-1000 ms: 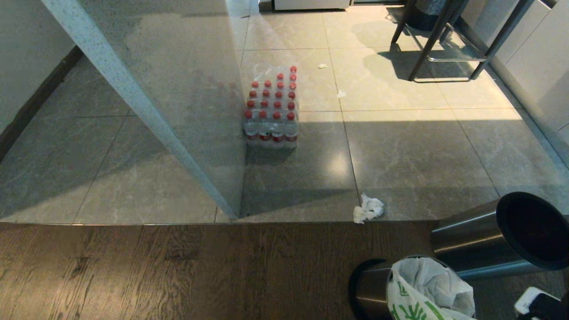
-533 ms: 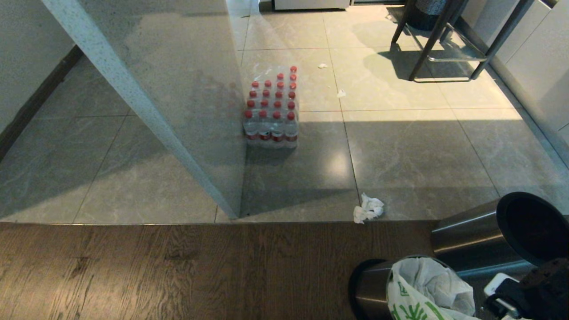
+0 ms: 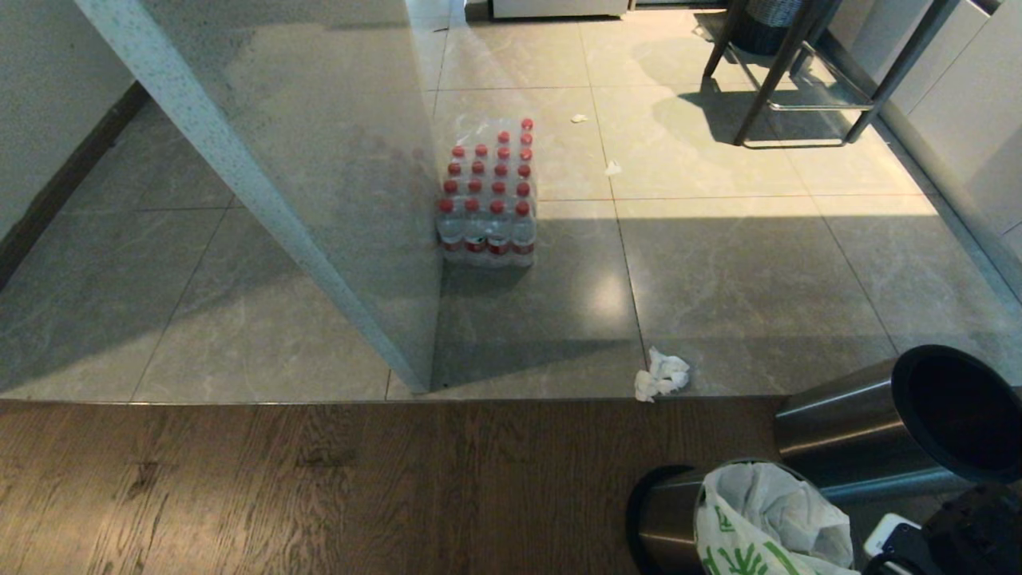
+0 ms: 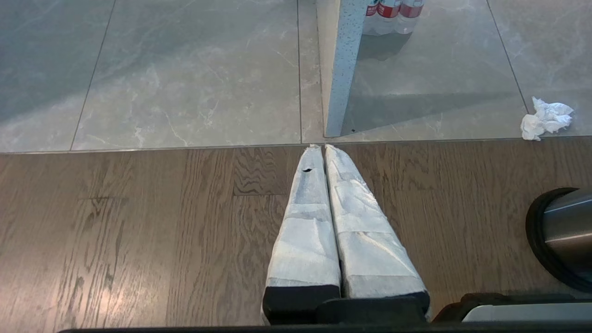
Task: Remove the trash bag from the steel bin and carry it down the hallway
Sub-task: Pick up the trash bag
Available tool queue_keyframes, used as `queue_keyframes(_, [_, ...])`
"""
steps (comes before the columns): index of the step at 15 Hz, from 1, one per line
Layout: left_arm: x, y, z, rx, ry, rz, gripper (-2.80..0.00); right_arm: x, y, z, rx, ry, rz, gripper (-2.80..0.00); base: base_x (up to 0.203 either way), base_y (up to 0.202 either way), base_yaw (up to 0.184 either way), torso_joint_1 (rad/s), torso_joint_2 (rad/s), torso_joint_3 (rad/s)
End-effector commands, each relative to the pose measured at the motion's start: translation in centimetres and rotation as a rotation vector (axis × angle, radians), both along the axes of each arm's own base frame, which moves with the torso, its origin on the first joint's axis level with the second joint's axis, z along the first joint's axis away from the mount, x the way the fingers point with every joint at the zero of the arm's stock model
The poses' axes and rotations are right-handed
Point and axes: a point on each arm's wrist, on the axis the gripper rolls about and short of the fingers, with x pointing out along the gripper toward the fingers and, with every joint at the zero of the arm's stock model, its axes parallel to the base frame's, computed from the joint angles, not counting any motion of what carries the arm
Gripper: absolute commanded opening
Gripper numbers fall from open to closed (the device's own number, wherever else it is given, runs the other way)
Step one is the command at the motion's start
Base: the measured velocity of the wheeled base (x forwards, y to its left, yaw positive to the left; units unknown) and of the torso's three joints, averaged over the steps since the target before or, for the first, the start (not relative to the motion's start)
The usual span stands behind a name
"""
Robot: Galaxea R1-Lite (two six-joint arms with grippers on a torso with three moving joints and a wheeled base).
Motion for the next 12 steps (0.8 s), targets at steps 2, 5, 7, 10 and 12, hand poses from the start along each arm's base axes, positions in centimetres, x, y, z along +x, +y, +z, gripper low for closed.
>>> queue_keyframes(2, [0.0, 0.0, 0.0, 0.000, 0.000, 0.000, -2.80, 0.5, 0.2, -0.7, -0.020, 0.024, 0.016, 0.00, 0.000, 0.000, 0.000, 0.000, 0.00, 0.000])
queue_keyframes(5, [0.0, 0.0, 0.0, 0.000, 0.000, 0.001, -2.80, 2.1, 1.0, -1.6, -0.010, -0.003, 0.014, 0.00, 0.000, 0.000, 0.000, 0.000, 0.00, 0.000])
queue_keyframes(7, [0.0, 0.0, 0.0, 0.000, 0.000, 0.000, -2.80, 2.8, 1.4, -2.0, -0.027, -0.012, 0.021, 0.00, 0.000, 0.000, 0.000, 0.000, 0.00, 0.000])
queue_keyframes(10, [0.0, 0.0, 0.0, 0.000, 0.000, 0.000, -2.80, 3.0, 1.5, -2.1, -0.036, -0.017, 0.053, 0.00, 0.000, 0.000, 0.000, 0.000, 0.00, 0.000])
queue_keyframes(12, [0.0, 0.0, 0.0, 0.000, 0.000, 0.000, -2.80, 2.9, 1.4, -1.9, -0.035, -0.022, 0.057, 0.00, 0.000, 0.000, 0.000, 0.000, 0.00, 0.000])
